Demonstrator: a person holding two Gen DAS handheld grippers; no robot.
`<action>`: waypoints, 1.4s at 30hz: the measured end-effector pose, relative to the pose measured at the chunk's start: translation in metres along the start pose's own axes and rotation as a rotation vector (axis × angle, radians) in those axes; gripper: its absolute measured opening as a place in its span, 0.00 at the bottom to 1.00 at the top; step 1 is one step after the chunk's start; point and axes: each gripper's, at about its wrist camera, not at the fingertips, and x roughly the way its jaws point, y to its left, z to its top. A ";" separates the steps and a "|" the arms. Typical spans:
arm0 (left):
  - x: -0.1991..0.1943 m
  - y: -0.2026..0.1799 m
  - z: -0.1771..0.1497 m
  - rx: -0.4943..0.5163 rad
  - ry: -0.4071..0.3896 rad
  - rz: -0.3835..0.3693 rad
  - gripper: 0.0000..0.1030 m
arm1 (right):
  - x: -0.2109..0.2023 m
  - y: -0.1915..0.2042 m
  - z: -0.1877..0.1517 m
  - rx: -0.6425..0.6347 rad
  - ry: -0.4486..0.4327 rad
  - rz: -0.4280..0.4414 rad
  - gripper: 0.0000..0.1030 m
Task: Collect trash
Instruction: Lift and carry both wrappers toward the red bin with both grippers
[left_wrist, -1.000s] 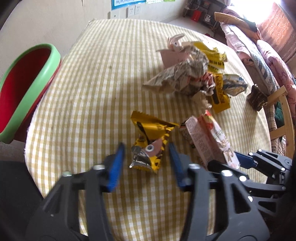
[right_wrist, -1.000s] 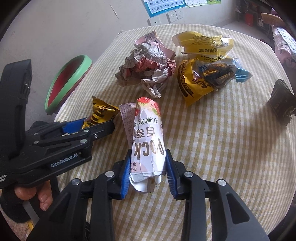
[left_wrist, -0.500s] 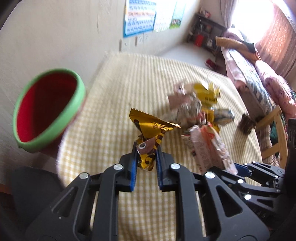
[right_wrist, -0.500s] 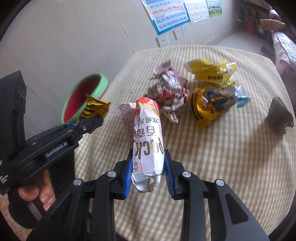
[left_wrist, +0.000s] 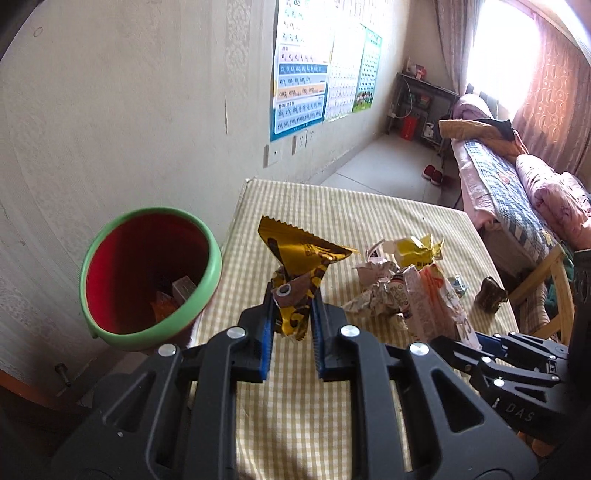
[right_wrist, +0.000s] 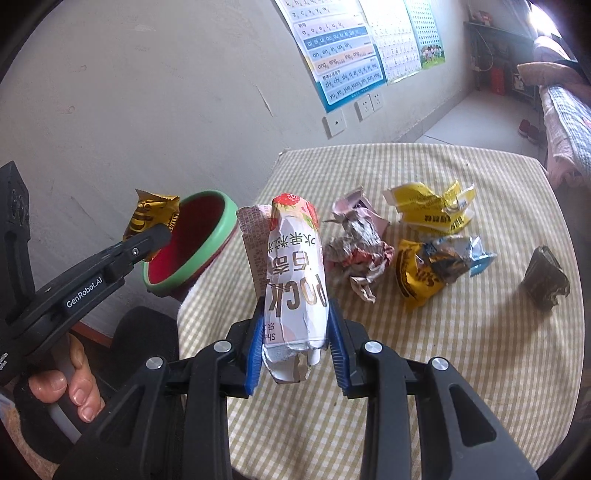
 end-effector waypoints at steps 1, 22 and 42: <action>-0.002 0.001 0.001 -0.002 -0.007 0.001 0.16 | 0.001 0.002 0.001 -0.007 0.002 0.003 0.30; -0.011 0.031 0.004 -0.058 -0.047 0.056 0.16 | 0.013 0.035 0.017 -0.086 -0.005 0.031 0.30; -0.016 0.050 0.010 -0.084 -0.071 0.111 0.16 | 0.021 0.049 0.025 -0.116 0.000 0.038 0.32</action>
